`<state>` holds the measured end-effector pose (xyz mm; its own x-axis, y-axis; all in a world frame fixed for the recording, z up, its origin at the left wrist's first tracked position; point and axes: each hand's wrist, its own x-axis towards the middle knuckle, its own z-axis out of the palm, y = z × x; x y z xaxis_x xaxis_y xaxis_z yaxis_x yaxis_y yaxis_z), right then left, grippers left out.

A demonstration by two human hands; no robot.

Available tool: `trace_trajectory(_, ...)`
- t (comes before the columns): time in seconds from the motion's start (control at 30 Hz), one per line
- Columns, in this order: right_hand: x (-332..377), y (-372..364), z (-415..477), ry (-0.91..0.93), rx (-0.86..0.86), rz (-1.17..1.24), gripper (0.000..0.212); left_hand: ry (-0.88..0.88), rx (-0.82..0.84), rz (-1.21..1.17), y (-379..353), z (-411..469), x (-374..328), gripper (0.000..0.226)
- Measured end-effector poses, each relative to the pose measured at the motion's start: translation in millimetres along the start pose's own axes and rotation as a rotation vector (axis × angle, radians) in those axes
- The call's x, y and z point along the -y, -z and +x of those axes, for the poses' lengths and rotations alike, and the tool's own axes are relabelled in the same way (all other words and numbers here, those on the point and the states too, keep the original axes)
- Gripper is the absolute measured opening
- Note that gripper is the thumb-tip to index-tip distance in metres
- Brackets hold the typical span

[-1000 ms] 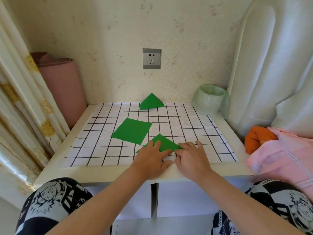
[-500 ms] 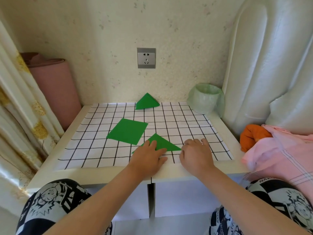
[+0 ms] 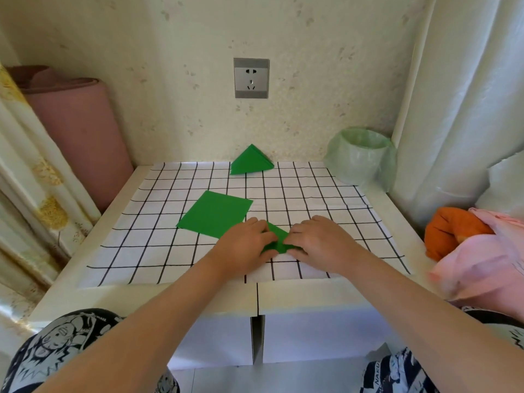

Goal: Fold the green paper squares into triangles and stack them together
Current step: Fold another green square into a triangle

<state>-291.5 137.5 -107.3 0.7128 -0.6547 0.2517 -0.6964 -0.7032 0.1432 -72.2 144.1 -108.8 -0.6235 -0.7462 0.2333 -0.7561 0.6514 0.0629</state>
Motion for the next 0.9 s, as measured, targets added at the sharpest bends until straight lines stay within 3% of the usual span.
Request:
trace_trajectory(0.1,-1,2,7,0.014,0.025,0.025,0.028,-0.028,-0.003,0.006,0,3,5,0.043)
trace_trajectory(0.23,-1,4,13,-0.081,0.085,0.281,0.039,-0.035,0.016,-0.049,2,6,11,0.041)
trace_trajectory(0.43,-10,6,21,-0.124,0.107,0.328,0.029,-0.126,-0.092,0.030,9,11,8,0.035)
trace_trajectory(0.7,-15,27,36,-0.256,0.014,0.492,0.010,0.127,-0.157,-0.101,34,16,14,0.017)
trace_trajectory(0.8,-19,39,38,-0.304,-0.002,0.578,0.011,0.182,-0.128,-0.161,53,19,17,0.017)
trace_trajectory(0.9,-14,48,41,-0.268,-0.123,0.565,0.022,0.194,-0.133,-0.180,64,20,17,0.015)
